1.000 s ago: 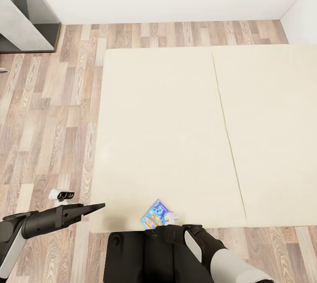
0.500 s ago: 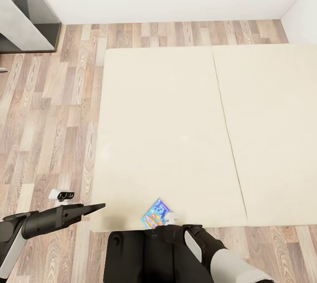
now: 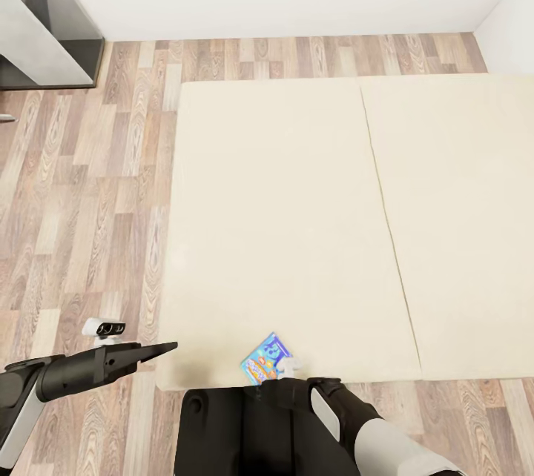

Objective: Put all the toys in the child's room - the three board games (two on the bed and one on the table), the two jigsaw puzzles on the table, and the tennis ball on the table - inside the toy box on the table in the child's room.

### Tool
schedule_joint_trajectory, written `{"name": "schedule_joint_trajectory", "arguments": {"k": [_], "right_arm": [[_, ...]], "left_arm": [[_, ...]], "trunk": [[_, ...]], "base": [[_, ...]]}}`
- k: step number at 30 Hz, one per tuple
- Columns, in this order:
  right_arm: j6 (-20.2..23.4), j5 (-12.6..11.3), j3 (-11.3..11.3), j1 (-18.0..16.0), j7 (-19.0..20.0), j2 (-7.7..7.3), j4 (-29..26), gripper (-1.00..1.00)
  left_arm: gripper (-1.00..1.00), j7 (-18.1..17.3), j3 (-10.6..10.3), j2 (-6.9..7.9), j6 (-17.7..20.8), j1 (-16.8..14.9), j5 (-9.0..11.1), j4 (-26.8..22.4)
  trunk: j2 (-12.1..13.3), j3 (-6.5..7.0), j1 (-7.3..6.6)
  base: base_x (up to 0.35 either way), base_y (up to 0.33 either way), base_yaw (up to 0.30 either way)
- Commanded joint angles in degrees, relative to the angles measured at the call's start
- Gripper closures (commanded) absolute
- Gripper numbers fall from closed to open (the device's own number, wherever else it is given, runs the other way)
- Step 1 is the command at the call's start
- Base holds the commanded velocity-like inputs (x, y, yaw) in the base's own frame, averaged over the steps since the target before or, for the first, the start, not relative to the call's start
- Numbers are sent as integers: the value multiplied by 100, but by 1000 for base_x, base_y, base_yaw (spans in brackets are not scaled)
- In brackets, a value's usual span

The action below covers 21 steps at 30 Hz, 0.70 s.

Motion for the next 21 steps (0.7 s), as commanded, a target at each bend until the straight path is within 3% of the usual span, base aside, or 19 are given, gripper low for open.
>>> {"name": "schedule_joint_trajectory", "arguments": {"k": [1, 21], "right_arm": [[43, -51, 13, -1, -4, 0, -5, -100], [55, -60, 1, -1, -3, 0, -5, -100]], "left_arm": [[-100, -21, 0, 2, 61, 1, -3, -2], [-100, -21, -1, 2, 61, 1, 2, -2]], "trunk": [[-8, -6, 3], [-8, -6, 3]], "base": [[0, 13, 0], [0, 1, 0]]}}
